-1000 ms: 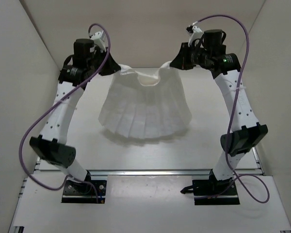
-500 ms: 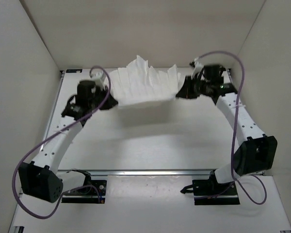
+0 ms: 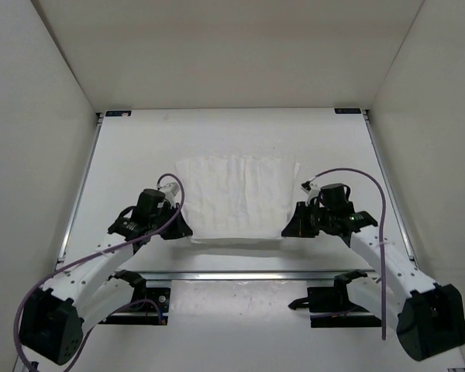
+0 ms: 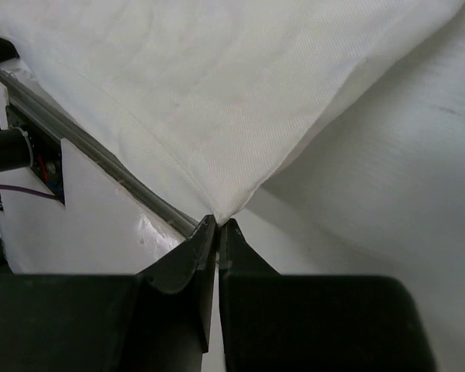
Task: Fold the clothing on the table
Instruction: Fold the skirt
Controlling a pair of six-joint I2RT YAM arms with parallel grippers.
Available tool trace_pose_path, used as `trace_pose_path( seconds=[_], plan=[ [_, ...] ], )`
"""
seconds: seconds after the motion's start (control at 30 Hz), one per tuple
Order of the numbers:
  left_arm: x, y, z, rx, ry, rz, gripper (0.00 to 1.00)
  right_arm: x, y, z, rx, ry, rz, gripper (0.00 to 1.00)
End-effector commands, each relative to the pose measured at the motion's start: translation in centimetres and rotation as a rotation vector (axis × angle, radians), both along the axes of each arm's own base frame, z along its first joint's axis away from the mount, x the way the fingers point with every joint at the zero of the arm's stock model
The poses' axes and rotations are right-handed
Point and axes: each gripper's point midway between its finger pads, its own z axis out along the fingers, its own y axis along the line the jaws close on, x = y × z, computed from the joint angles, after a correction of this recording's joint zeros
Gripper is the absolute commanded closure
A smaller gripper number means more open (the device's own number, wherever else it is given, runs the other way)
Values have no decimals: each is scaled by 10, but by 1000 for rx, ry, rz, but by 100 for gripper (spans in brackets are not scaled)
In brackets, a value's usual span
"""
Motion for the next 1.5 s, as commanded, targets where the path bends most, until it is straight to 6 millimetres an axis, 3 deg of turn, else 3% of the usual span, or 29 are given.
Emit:
trace_pose_path(
  seconds=[0.0, 0.13, 0.33, 0.47, 0.6, 0.7, 0.83, 0.9, 0.93, 1.0, 1.03, 1.1, 1.23, 1.3, 1.37, 1.43, 1.47],
  plan=[
    [-22, 3, -3, 10, 36, 5, 100, -22, -6, -6, -9, 26, -35, 100],
    [-32, 3, 17, -39, 1, 22, 100, -27, -11, 33, 22, -50, -78, 100],
    [-36, 25, 75, -50, -90, 70, 100, -40, -33, 82, 72, -150, -137, 100],
    [-31, 21, 107, -97, -145, 72, 100, -47, -37, 103, 65, -208, -155, 100],
    [-13, 17, 130, -102, -202, 71, 100, -31, -46, 123, 22, -294, -194, 100],
    [11, 19, 125, -71, -221, 73, 100, -8, -45, 112, 23, -277, -201, 100],
    [54, 26, 97, -59, -185, 133, 100, 31, -47, 98, 103, -247, -227, 100],
    [80, 23, 97, -79, -206, 146, 100, 64, -54, 93, 156, -241, -271, 100],
    [89, 21, 86, -77, -172, 149, 100, 74, -53, 84, 156, -202, -270, 100],
    [113, 19, 80, -70, -173, 161, 100, 105, -52, 89, 121, -248, -278, 100],
    [123, 19, 69, -59, -149, 174, 100, 118, -52, 77, 105, -228, -282, 100],
    [149, 22, 52, -61, -109, 218, 100, 149, -52, 82, 112, -244, -287, 100],
    [184, 7, 50, -157, -85, 204, 100, 197, -31, 72, 124, -223, -209, 100],
    [199, 0, 48, -163, -73, 197, 100, 201, -16, 67, 111, -263, -122, 95],
    [204, -2, 43, -156, -65, 192, 100, 198, -3, 61, 86, -313, -43, 81],
    [206, -4, 35, -164, -48, 195, 98, 193, 12, 51, 73, -332, 15, 77],
    [207, -1, 31, -181, -41, 205, 87, 190, 14, 42, 69, -320, 39, 76]
  ],
)
